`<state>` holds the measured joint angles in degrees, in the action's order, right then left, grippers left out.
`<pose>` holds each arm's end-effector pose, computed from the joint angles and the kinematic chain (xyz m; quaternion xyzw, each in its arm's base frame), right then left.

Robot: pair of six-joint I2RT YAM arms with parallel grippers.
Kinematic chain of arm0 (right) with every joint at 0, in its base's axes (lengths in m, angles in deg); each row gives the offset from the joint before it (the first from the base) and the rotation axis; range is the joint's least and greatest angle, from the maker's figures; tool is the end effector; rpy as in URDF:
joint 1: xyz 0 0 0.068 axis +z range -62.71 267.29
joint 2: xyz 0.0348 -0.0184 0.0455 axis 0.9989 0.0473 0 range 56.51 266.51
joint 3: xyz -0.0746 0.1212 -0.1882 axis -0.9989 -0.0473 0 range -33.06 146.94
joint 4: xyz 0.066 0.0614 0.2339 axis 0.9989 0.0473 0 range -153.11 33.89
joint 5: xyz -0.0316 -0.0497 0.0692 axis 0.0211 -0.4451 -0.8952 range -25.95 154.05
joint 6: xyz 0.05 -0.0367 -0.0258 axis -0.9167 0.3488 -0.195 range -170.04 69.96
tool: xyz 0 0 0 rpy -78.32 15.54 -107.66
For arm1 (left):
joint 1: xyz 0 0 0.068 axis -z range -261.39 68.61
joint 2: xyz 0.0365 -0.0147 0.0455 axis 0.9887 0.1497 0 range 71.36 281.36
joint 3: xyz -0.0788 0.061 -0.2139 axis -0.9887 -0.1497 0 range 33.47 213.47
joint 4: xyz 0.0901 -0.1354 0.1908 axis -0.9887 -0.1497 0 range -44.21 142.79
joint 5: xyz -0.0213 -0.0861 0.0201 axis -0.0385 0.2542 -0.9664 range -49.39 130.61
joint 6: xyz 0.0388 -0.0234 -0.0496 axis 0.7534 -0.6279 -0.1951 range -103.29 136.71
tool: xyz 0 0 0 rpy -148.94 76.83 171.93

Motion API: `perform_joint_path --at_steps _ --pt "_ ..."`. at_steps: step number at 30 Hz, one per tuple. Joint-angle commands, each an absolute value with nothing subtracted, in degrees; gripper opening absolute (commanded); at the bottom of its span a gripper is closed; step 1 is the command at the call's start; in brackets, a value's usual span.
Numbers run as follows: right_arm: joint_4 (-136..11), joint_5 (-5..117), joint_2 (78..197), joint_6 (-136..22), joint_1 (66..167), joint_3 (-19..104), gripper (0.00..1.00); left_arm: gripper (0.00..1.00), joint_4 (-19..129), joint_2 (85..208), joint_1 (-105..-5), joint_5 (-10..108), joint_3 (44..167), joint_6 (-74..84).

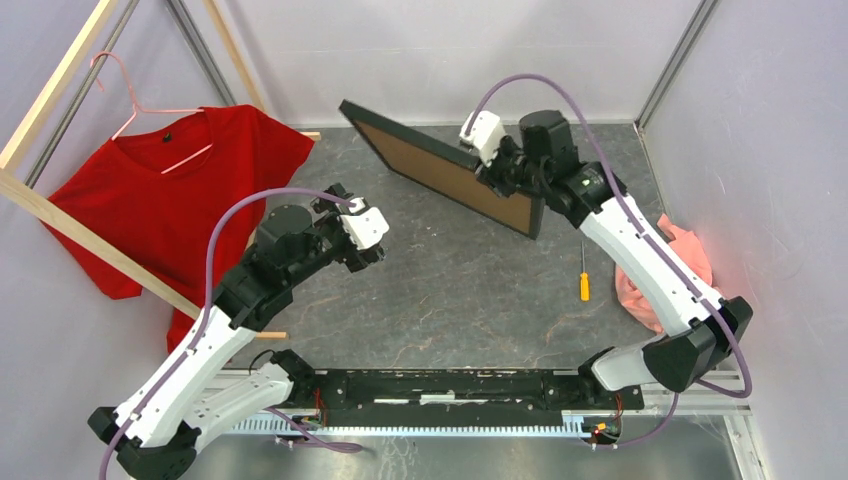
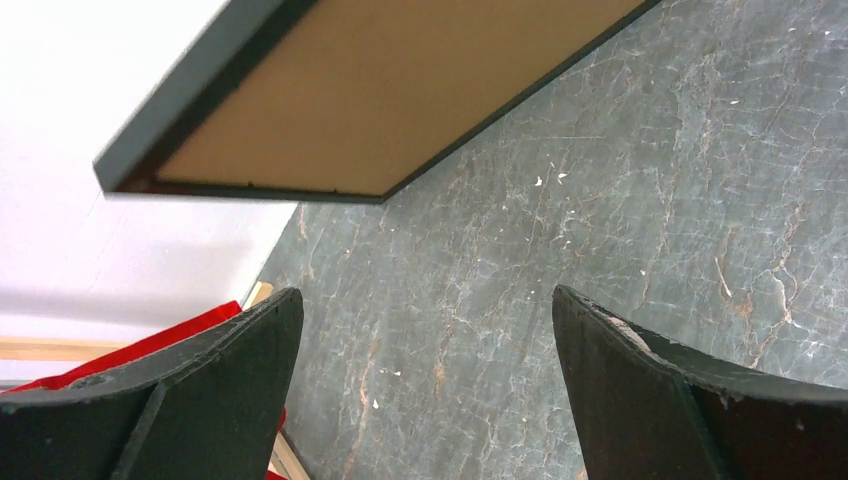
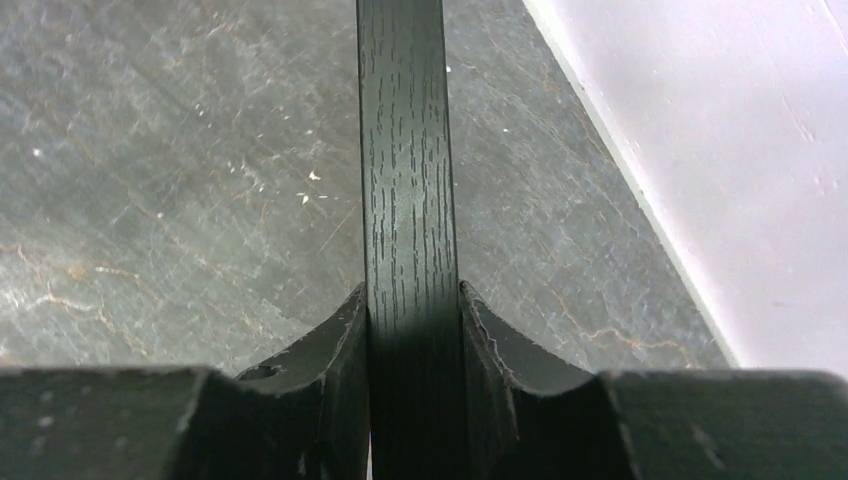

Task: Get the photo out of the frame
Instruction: Turn over the photo frame at the center of the board.

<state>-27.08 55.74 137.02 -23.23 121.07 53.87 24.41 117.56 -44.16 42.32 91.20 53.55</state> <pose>0.2604 0.1836 0.3591 -0.4663 0.7260 0.0930 0.4969 0.1603 -0.1239 0.3449 0.4907 0.6356 -0.0140 0.5958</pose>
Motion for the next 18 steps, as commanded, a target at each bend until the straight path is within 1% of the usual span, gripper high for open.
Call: perform_joint_path --at_steps 1,6,9,15,18 --pt "-32.29 49.45 137.84 -35.59 113.26 59.00 0.00 1.00 25.90 117.16 -44.80 43.93 90.66 51.56" --pt "-32.84 42.53 140.00 -41.19 106.75 62.17 0.00 1.00 27.40 116.68 -45.25 44.41 88.30 51.14" --pt "-32.62 41.26 140.67 -42.53 105.66 64.69 0.00 1.00 28.25 116.42 -45.52 44.83 87.17 50.69" --pt "-33.40 40.51 140.56 -44.41 104.58 65.90 0.00 1.00 28.95 115.58 -45.92 45.35 85.72 49.99" --pt "-33.97 38.30 140.53 -46.08 103.18 67.09 0.00 1.00 29.04 115.25 -46.05 45.60 85.22 49.77"
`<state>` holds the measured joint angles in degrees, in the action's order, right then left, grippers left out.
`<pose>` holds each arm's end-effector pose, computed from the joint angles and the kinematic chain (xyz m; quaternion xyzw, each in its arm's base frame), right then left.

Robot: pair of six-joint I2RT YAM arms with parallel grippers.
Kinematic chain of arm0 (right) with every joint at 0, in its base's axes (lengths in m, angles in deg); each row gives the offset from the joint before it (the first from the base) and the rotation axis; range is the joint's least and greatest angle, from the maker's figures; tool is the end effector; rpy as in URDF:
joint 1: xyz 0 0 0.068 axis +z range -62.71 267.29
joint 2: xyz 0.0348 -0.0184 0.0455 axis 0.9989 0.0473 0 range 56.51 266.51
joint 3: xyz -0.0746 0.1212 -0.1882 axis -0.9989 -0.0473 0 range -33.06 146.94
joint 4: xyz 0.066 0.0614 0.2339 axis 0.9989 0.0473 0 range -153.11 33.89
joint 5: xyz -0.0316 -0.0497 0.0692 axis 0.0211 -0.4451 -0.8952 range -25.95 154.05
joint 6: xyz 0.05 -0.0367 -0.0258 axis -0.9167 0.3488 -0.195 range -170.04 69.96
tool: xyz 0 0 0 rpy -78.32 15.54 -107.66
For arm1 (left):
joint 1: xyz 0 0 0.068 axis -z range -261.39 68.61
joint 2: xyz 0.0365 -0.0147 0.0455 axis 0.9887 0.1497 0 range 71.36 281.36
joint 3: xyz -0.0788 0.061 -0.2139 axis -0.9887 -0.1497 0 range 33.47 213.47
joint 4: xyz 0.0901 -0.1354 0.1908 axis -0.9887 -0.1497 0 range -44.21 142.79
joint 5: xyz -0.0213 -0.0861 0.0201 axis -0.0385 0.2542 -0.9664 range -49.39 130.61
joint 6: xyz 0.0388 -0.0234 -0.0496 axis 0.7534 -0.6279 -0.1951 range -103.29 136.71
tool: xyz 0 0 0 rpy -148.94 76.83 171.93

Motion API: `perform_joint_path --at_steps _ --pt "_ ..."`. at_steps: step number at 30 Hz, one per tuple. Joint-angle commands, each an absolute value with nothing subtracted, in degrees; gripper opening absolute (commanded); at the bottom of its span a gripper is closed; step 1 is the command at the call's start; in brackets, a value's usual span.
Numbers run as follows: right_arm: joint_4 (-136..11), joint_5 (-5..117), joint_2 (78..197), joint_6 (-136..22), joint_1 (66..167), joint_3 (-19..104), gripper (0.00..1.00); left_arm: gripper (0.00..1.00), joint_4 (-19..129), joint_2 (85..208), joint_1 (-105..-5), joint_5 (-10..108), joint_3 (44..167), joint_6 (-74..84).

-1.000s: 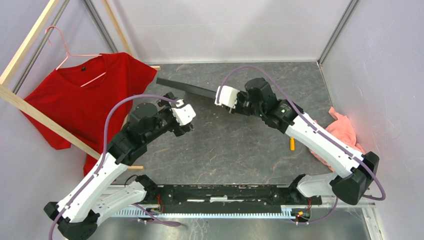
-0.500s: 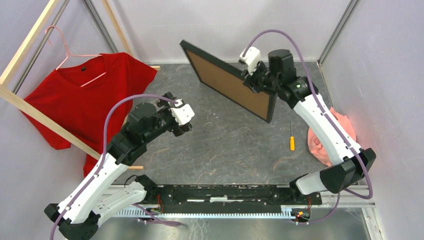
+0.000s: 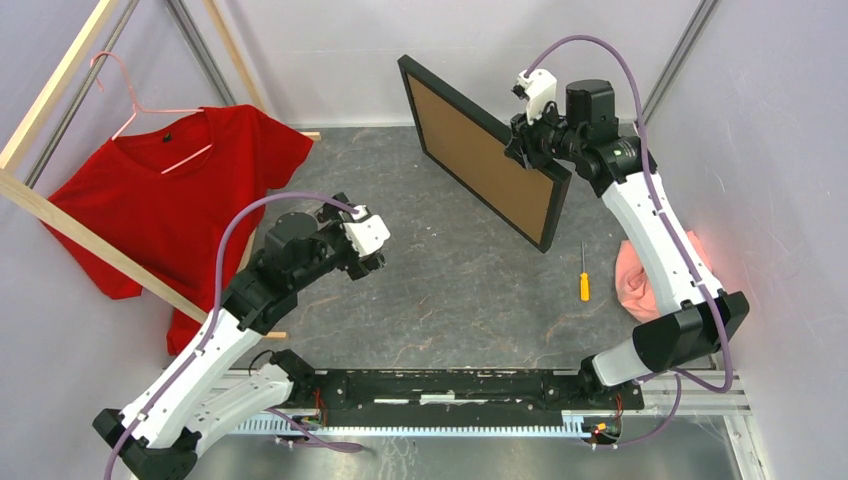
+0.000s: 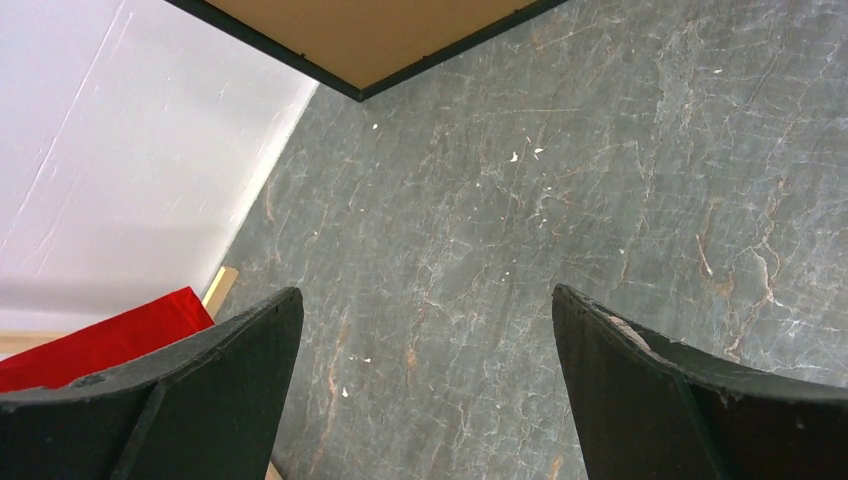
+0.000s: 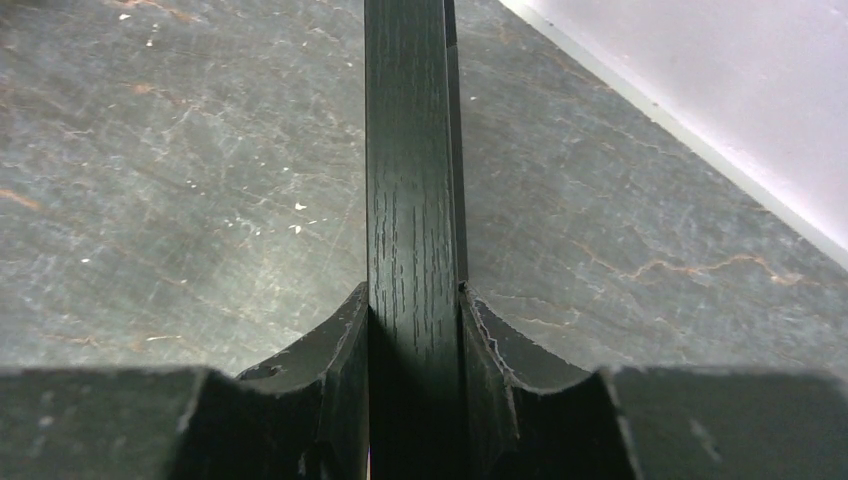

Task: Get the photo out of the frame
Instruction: Turn over the photo frame at the center of the board.

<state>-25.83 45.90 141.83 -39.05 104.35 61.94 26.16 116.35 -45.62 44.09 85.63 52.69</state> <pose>0.3128 0.1135 0.3790 -0.2839 0.7997 0.1618 0.5037 0.1642 -0.1224 0.3193 0.4924 0.6510 -0.0237 0.5772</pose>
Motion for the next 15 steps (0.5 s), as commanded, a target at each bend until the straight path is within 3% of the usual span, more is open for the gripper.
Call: perform_joint_path --at_steps 1,15 --pt "-34.16 37.34 140.48 -46.73 102.75 67.66 0.00 1.00 29.18 115.15 -46.10 45.61 85.09 49.69" --pt "-40.88 29.41 136.62 -54.88 101.54 64.43 0.00 1.00 30.00 114.72 -46.84 46.96 83.89 48.82"
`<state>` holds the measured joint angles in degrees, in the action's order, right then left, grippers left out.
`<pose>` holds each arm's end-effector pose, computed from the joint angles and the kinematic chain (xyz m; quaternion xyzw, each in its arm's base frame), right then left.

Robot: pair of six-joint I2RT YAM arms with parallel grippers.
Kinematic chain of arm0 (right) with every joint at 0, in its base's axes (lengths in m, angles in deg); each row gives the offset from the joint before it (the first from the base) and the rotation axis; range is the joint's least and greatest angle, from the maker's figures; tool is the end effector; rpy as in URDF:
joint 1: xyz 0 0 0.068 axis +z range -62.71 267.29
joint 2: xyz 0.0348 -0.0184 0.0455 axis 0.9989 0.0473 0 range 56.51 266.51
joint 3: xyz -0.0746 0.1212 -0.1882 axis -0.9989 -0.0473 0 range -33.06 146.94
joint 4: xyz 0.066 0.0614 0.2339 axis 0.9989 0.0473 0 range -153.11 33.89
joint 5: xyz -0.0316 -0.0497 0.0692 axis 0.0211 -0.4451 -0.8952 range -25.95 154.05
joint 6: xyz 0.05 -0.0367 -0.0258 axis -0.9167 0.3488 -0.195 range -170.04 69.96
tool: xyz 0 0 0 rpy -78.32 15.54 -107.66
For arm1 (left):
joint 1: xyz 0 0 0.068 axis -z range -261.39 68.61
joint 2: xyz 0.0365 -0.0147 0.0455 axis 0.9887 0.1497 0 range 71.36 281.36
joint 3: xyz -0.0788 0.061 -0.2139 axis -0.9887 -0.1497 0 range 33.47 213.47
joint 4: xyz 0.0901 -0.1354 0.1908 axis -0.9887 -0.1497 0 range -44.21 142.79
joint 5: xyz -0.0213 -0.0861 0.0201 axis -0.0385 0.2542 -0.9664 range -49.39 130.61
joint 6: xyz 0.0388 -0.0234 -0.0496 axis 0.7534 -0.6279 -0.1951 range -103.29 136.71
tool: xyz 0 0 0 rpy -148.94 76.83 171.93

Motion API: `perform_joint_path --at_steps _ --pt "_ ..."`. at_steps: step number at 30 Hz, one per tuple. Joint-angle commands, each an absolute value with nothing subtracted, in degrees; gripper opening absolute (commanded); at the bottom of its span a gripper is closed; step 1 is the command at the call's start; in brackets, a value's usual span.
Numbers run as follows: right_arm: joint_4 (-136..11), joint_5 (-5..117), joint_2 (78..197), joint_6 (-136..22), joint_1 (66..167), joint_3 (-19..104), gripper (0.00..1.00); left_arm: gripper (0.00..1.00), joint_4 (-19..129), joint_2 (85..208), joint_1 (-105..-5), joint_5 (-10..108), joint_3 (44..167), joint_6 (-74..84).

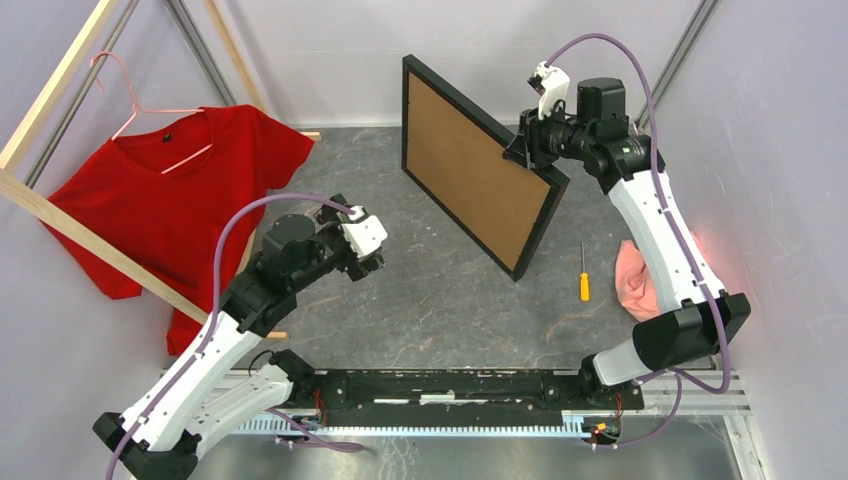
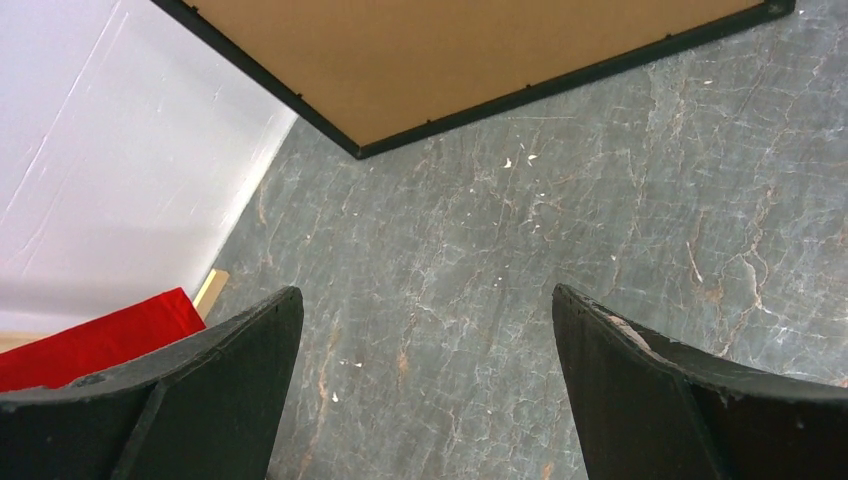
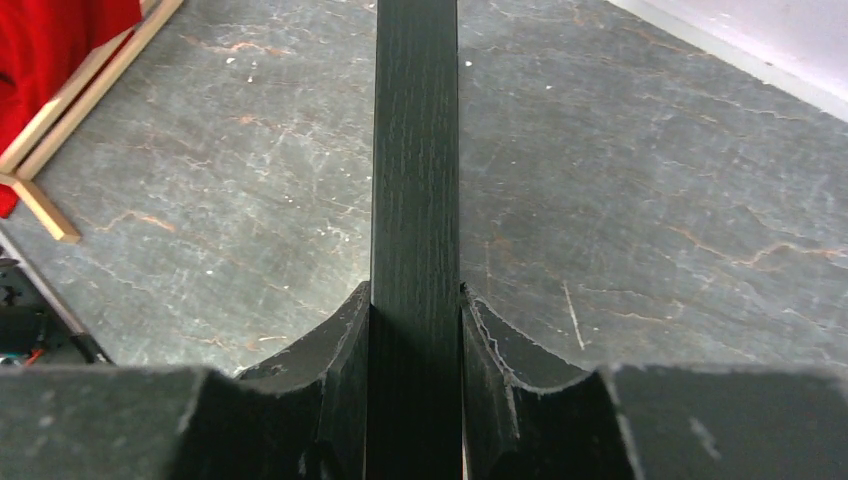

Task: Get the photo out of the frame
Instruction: Turn over the photo frame at the center of the board.

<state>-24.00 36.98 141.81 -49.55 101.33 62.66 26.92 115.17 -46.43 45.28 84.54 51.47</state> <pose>0.3114 0.1031 0.3813 -0.2241 0.8146 0.2584 0.4685 0.1629 -0.1193 0.3182 0.4833 0.6522 -0.0341 0.5830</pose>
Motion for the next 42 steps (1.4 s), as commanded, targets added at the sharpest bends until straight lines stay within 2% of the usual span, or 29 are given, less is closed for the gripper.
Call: perform_joint_path --at_steps 1,11,28,42 --pt "-41.19 29.72 136.35 -55.18 101.48 64.16 0.00 1.00 30.02 114.71 -46.84 47.07 83.76 48.80" --pt "-46.02 28.50 138.51 -63.34 95.49 60.85 0.00 1.00 30.07 114.68 -47.09 47.35 82.42 48.65" --pt "-53.25 23.80 141.23 -67.89 86.81 47.06 0.00 1.00 34.93 114.87 -47.11 46.24 74.05 48.72" --pt "-79.41 20.79 128.74 -75.38 83.48 13.10 0.00 1.00 39.86 114.37 -47.13 46.48 67.49 46.94"
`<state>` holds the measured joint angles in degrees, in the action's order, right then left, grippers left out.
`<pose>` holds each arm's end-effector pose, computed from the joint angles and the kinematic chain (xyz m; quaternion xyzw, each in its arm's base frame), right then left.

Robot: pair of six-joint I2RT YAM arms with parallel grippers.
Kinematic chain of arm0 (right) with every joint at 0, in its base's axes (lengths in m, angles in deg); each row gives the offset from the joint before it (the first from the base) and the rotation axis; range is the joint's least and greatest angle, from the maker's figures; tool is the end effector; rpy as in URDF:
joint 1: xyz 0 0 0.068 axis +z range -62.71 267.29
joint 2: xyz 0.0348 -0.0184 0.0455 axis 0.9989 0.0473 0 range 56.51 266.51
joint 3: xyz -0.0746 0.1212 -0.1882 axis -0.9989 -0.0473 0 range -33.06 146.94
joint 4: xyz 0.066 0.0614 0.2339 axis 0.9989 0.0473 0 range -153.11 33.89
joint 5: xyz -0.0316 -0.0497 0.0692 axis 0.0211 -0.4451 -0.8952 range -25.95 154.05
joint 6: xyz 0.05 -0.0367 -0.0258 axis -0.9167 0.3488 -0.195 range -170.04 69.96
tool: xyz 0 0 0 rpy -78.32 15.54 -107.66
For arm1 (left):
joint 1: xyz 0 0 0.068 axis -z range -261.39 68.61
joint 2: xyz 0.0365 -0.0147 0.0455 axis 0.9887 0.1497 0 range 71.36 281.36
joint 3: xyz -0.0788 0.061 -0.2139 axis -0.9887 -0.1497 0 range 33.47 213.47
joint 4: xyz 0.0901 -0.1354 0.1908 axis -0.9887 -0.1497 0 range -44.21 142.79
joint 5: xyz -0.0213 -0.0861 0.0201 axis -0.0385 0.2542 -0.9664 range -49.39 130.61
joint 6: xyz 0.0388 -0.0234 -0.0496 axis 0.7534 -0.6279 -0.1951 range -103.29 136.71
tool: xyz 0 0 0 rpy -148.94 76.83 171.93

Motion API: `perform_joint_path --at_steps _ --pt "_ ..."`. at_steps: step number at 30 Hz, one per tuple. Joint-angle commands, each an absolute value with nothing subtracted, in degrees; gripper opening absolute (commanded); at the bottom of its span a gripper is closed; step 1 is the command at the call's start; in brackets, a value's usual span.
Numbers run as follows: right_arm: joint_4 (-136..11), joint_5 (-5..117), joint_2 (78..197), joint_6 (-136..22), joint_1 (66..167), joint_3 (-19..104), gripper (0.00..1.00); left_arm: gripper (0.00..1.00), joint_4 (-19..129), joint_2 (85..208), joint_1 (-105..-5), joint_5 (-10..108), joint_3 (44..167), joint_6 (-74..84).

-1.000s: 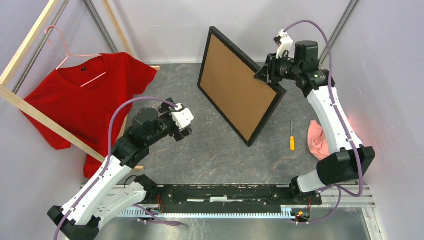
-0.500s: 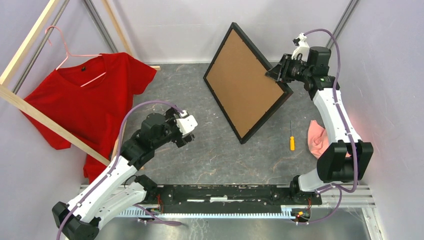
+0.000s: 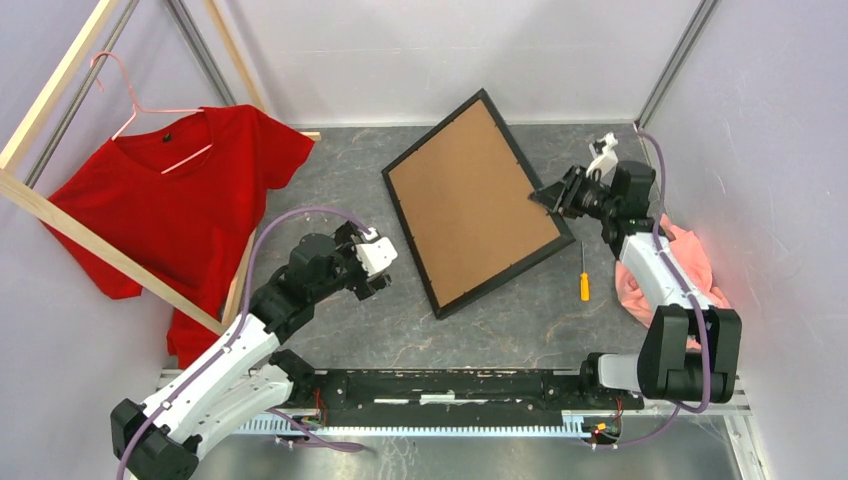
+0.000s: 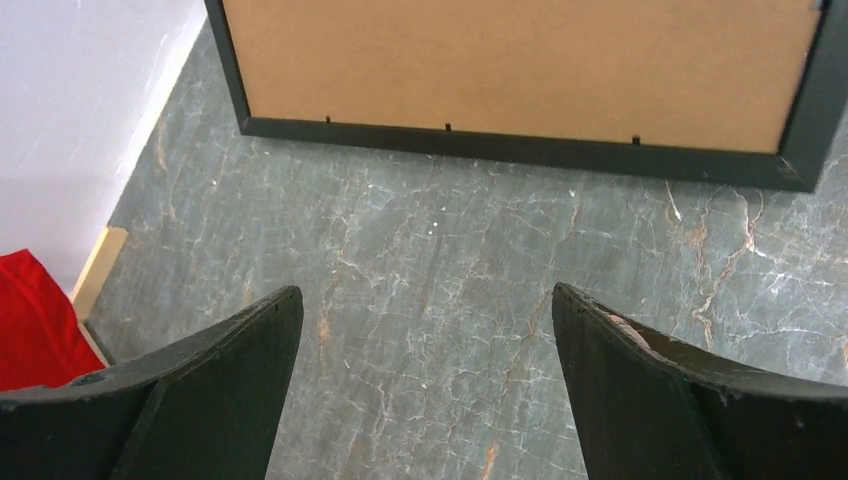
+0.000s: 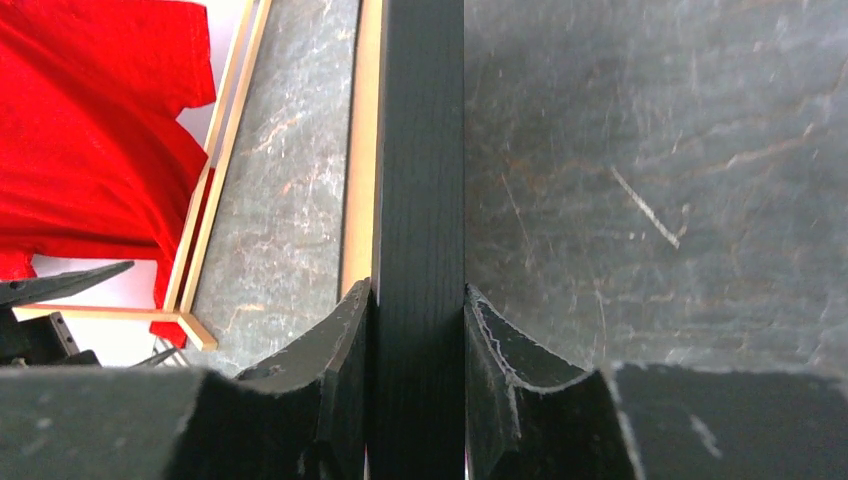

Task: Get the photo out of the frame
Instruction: Turn over the photo frame at the center of the board.

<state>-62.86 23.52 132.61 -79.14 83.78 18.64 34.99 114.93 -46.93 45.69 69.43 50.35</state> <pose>0.3090 0.0160 0.2430 0.0423 0.8104 0.3965 0.4293 0.1712 -0.1233 0.2430 0.4924 0.6864 -0.0412 0.5335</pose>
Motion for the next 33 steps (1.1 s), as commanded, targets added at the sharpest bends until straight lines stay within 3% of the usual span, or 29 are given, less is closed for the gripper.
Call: perform_joint_path --at_steps 1,10,18,21,27,33 --pt "-81.11 20.88 128.55 -75.83 83.31 10.98 0.00 1.00 40.41 114.43 -47.19 46.57 66.83 46.86" --pt "-96.52 25.06 131.81 -78.34 82.26 -3.15 0.00 1.00 41.43 119.09 -47.20 47.58 63.17 48.07" --pt "-98.01 31.29 134.77 -77.41 81.31 -7.61 0.00 1.00 42.65 124.25 -47.16 46.89 63.14 47.26" --pt "-97.65 32.68 135.05 -76.91 81.31 -7.96 0.14 1.00 42.67 123.57 -47.16 48.39 62.63 47.12" --pt "-98.60 33.74 136.21 -76.67 81.31 -9.19 0.26 1.00 42.86 122.93 -47.20 48.43 62.06 47.03" --pt "-101.53 34.18 137.43 -77.48 81.53 -11.44 0.50 1.00 42.47 120.92 -47.18 49.69 61.56 47.09"
